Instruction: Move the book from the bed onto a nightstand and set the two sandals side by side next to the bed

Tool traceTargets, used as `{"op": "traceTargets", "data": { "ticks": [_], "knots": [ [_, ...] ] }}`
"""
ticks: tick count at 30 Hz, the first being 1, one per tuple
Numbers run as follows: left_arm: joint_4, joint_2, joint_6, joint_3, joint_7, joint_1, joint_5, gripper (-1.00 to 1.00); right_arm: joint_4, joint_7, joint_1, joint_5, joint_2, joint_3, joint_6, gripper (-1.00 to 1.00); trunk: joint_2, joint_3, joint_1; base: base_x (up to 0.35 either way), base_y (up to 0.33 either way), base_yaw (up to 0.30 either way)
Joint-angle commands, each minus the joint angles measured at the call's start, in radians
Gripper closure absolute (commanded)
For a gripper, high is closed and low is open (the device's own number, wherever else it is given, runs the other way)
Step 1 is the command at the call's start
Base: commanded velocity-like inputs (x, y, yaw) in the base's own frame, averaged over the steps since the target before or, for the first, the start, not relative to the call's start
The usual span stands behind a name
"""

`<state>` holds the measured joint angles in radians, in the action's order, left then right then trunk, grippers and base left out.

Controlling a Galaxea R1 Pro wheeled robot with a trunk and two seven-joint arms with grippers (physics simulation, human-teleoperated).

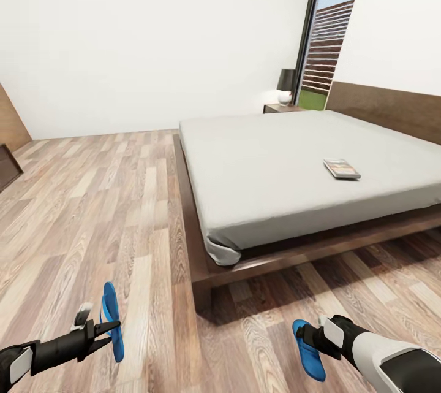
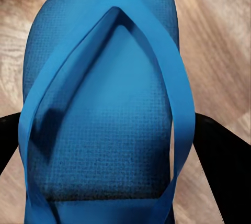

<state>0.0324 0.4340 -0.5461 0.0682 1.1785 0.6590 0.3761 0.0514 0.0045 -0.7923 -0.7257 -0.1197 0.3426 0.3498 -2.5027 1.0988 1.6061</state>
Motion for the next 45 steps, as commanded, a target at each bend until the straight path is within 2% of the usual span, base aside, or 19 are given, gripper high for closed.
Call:
{"op": "traceTargets", "data": {
  "ticks": [1, 17, 45],
  "knots": [
    [0.0, 0.0, -0.009, 0.007, 0.003, 0.001, -0.005, 1.0, 0.001, 0.0, -0.001, -0.011, 0.0, 0.009, 0.003, 1.0, 0.0, 0.001, 0.0, 0.002, -0.119, 0.13],
    [0.0, 0.0, -0.009, 0.007, 0.002, 0.001, -0.005, 1.0, 0.001, 0.0, -0.001, -0.011, 0.0, 0.01, 0.003, 1.0, 0.0, 0.001, 0.0, 0.0, -0.114, 0.13],
    [0.0, 0.0, -0.009, 0.007, 0.002, 0.001, -0.005, 1.0, 0.001, 0.0, -0.001, -0.011, 0.0, 0.01, 0.003, 1.0, 0.0, 0.001, 0.0, 0.0, -0.005, 0.13]
  ]
}}
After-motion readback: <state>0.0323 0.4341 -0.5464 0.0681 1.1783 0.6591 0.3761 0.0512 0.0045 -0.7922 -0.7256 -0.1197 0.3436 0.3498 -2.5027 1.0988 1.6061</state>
